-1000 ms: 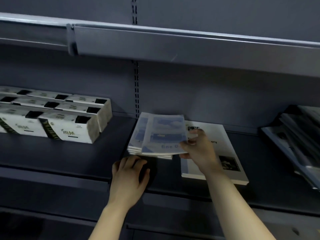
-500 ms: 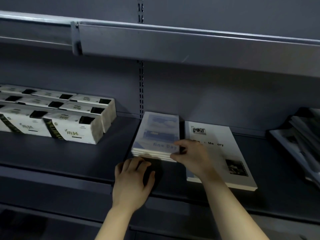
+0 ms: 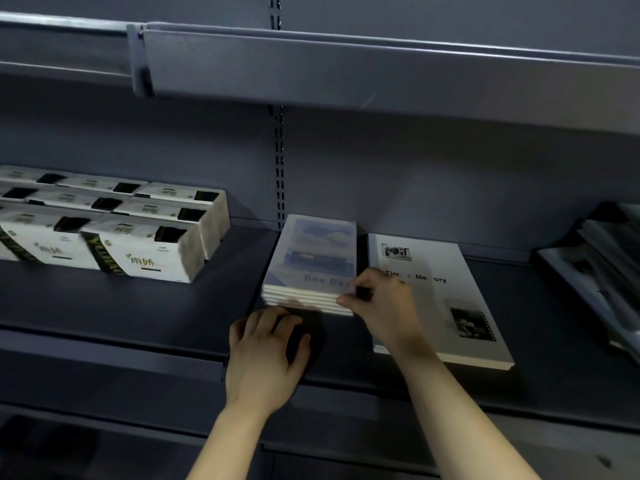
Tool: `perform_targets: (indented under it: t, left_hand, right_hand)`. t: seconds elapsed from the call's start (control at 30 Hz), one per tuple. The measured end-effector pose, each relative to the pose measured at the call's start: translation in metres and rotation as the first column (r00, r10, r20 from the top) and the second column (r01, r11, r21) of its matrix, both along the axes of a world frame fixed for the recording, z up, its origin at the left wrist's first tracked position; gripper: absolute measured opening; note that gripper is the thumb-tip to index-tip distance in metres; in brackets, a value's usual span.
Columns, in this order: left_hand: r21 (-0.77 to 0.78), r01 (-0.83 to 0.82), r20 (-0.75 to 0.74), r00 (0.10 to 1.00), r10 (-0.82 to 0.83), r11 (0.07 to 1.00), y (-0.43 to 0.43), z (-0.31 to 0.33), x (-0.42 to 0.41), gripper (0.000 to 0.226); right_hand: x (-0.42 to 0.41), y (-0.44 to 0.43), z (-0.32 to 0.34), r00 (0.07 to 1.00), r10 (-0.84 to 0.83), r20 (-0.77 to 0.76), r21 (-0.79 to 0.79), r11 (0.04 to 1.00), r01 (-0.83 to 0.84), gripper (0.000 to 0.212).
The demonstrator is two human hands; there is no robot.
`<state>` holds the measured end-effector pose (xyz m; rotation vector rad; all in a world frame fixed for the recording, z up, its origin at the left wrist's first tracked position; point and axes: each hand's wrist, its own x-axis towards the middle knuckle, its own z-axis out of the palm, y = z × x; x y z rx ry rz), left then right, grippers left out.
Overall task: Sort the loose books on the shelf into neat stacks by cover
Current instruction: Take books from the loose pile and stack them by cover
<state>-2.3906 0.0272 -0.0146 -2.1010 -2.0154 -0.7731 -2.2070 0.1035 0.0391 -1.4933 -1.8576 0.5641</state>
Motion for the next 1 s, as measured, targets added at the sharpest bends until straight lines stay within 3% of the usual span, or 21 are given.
perform_targets:
  t: [0.63, 0.87, 1.0]
  left_hand:
    - [-0.022, 0.015, -0.041, 0.999, -0.016, 1.000, -0.004, 0.007, 0.003, 0.042]
    - [-0.020, 0.037, -0.021, 0.999, -0.038, 0.999, -0.010, 0.025, 0.032, 0.042]
    - [-0.015, 0.057, -0.032, 0.998, -0.057, 0.998, -0.013, 0.033, 0.062, 0.042]
  right_hand:
    - [0.007, -0.007, 0.008, 0.999, 0.042, 0.032, 0.073, 0.996, -0.045, 0.016]
    - [0.051, -0.015, 0.027, 0.993, -0.095, 0.075, 0.175, 0.981, 0.080, 0.028]
    - [0.096, -0.022, 0.052, 0.985, -0.170, 0.021, 0.262, 0.952, 0.159, 0.027]
